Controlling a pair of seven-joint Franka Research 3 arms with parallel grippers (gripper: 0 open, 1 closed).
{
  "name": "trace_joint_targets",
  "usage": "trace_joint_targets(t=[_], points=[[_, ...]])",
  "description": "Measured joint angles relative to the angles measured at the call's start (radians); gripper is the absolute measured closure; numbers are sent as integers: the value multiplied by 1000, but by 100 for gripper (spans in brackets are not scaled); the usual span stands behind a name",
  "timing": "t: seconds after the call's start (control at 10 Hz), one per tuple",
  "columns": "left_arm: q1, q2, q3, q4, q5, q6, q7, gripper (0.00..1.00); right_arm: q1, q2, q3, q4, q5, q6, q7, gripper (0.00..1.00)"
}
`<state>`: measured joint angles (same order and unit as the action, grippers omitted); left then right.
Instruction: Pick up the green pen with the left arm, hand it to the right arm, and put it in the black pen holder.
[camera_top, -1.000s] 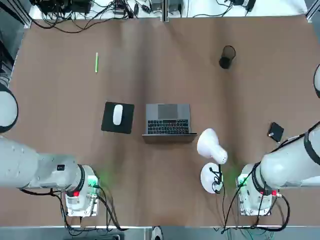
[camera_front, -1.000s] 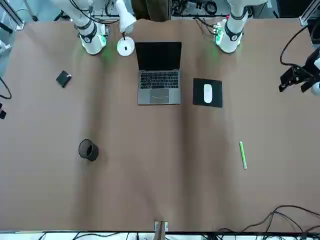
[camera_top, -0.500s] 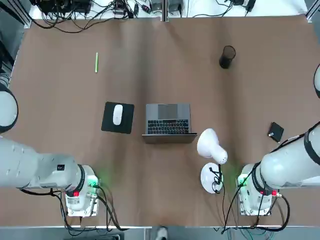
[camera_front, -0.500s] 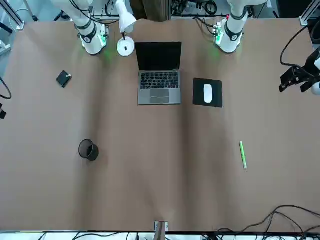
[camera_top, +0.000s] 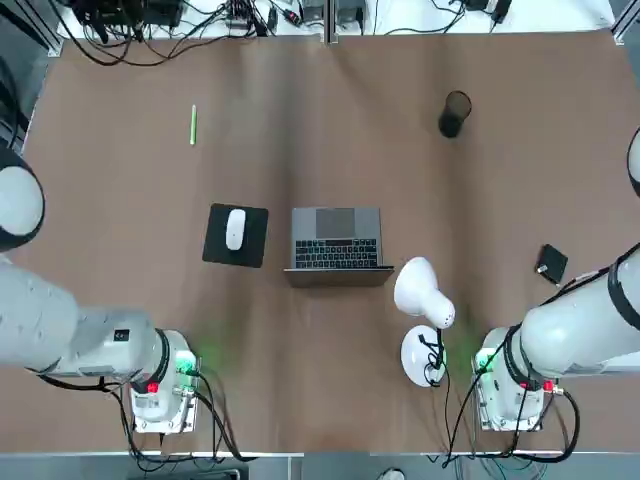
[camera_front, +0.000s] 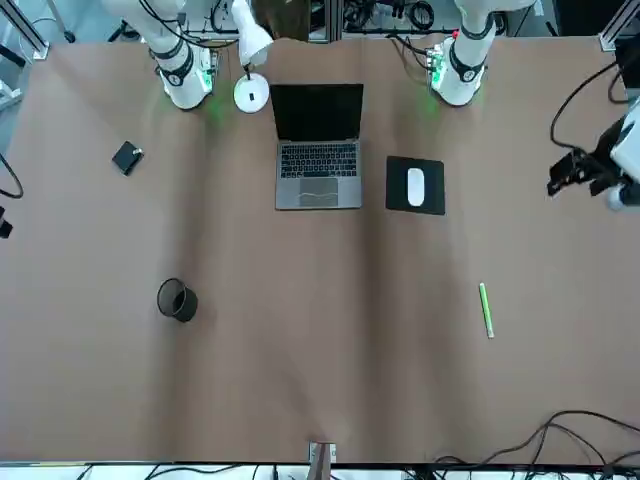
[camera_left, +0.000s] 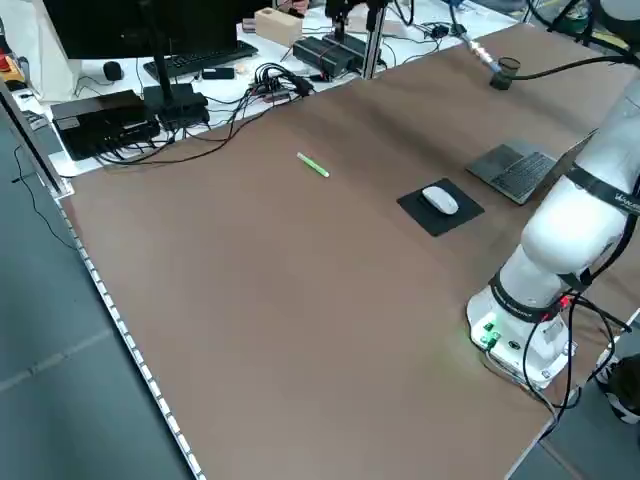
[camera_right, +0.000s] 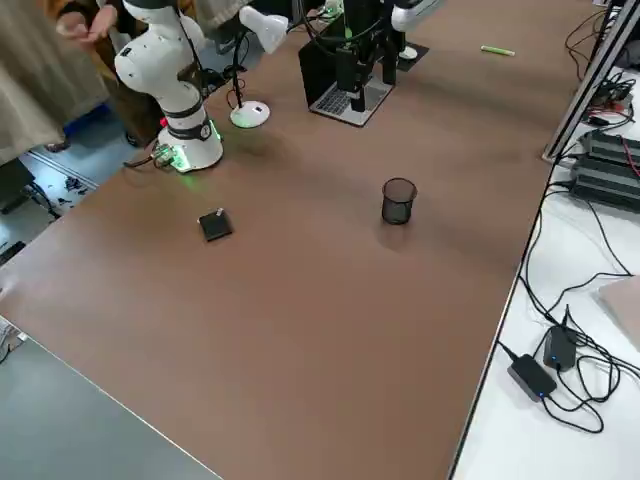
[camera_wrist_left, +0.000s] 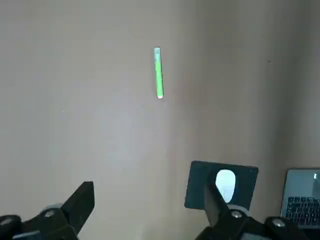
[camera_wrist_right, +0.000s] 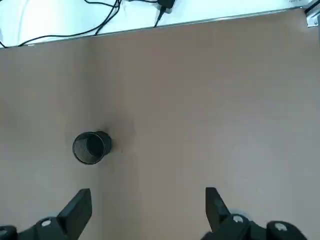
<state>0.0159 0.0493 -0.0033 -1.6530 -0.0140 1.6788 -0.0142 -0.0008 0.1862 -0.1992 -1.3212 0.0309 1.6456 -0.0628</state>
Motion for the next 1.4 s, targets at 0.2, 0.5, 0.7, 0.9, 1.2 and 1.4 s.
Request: trace_joint_targets(t=[0.2,0.5,0.7,0.9,1.2,1.4], points=[[0,42,0,-138,0,229,-30,3,0,0,0,0,0,0,0,0],[0,81,0,-370,0,544,-59,0,0,0,0,1,0,0,0,0],[-1,162,-1,-412,0,638,-79,0,0,0,0,1,0,0,0,0],[0,276,-1,-417,0,786,-94,0,0,0,0,1,0,0,0,0],[0,413,-1,-377,0,901,-96,0,0,0,0,1,0,0,0,0],[-4,477,-2,-358,0,915,-96,0,0,0,0,1,0,0,0,0]])
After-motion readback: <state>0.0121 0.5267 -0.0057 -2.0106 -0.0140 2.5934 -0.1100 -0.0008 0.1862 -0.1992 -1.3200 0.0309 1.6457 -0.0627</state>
